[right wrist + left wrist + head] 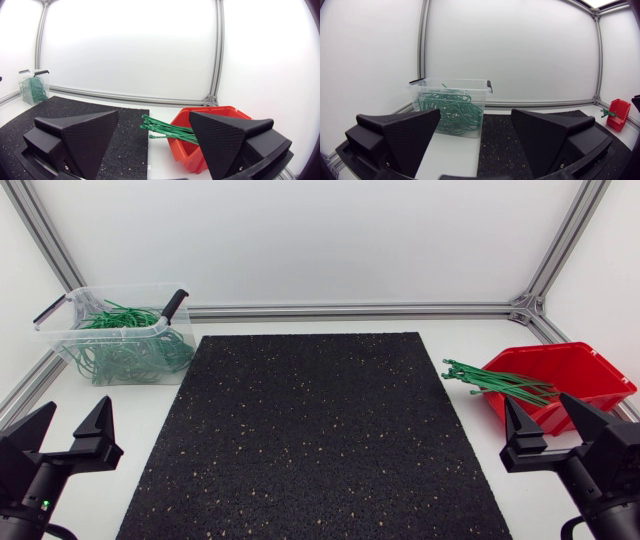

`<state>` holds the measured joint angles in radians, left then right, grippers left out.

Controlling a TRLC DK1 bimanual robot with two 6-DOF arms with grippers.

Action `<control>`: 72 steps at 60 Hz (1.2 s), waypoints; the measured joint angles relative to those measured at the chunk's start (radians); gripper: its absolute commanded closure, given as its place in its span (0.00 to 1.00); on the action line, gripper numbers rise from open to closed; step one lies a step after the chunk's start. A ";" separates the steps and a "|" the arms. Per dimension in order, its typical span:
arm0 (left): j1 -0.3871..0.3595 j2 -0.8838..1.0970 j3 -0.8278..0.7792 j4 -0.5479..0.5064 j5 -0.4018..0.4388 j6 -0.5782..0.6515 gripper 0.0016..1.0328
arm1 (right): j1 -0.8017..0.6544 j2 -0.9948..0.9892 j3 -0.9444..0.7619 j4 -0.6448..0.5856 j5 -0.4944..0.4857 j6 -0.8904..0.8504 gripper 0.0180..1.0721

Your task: Take a green cable tie from the red box, thread the tail through the head to close it, then place it in the transparent bin on the left.

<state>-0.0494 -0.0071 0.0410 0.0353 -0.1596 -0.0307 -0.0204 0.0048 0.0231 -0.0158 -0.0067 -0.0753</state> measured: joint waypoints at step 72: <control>0.000 0.000 0.000 0.000 0.000 0.000 0.04 | -0.015 0.317 0.432 -0.215 -0.017 -0.016 0.03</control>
<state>-0.0490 -0.0071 0.0410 0.0353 -0.1596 -0.0307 -0.0357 0.3214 0.4553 -0.2306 -0.0238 -0.0914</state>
